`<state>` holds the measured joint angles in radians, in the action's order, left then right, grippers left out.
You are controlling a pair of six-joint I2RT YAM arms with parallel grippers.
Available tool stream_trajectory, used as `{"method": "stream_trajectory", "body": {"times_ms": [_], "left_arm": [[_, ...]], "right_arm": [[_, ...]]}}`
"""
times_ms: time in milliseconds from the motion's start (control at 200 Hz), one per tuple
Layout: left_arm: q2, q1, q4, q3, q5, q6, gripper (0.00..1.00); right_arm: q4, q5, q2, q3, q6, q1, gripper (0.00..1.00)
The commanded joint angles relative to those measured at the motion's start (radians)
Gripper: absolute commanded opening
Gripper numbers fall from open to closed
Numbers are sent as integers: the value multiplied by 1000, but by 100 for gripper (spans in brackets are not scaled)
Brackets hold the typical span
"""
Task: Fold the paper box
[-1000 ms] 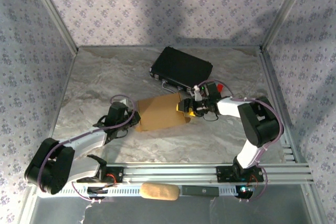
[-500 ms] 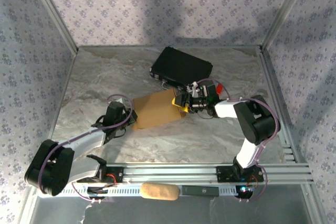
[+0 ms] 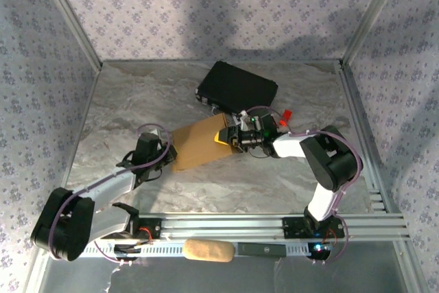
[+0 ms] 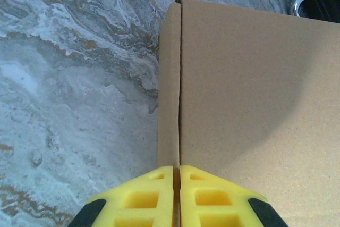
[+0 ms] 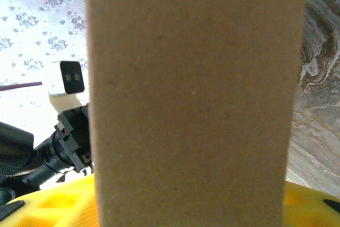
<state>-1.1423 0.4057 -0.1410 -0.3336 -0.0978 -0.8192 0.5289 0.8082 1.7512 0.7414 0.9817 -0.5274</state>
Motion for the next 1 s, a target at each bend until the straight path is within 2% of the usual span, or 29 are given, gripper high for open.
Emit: {"method": "stream_trajectory", "body": {"times_ms": [0, 120, 265, 360, 460, 580, 700, 760, 884, 994], "left_arm": [[-45, -4, 95, 12, -32, 18, 9], [-19, -4, 110, 1, -34, 23, 11], [80, -2, 192, -39, -32, 66, 27], [190, 20, 264, -75, 4, 140, 38], [276, 87, 299, -121, 51, 294, 48], [302, 253, 340, -211, 159, 545, 53], [258, 411, 390, -298, 282, 817, 64], [197, 448, 431, -338, 313, 937, 66], [57, 499, 445, -404, 412, 1078, 66], [-49, 542, 414, -443, 512, 1172, 65]], "right_arm": [[3, 6, 17, 11, 12, 7, 52], [5, -14, -1, 7, 45, 10, 46], [-51, -26, -31, 18, 121, 28, 40], [-91, -21, -60, 24, 205, 51, 37], [-199, -14, -90, 50, 262, 73, 38], [-411, 20, -105, 110, 287, 105, 39], [-518, 74, -119, 133, 334, 143, 40], [-581, 92, -133, 146, 328, 167, 40], [-725, 98, -156, 175, 281, 204, 40], [-772, 129, -160, 183, 262, 231, 40]]}}
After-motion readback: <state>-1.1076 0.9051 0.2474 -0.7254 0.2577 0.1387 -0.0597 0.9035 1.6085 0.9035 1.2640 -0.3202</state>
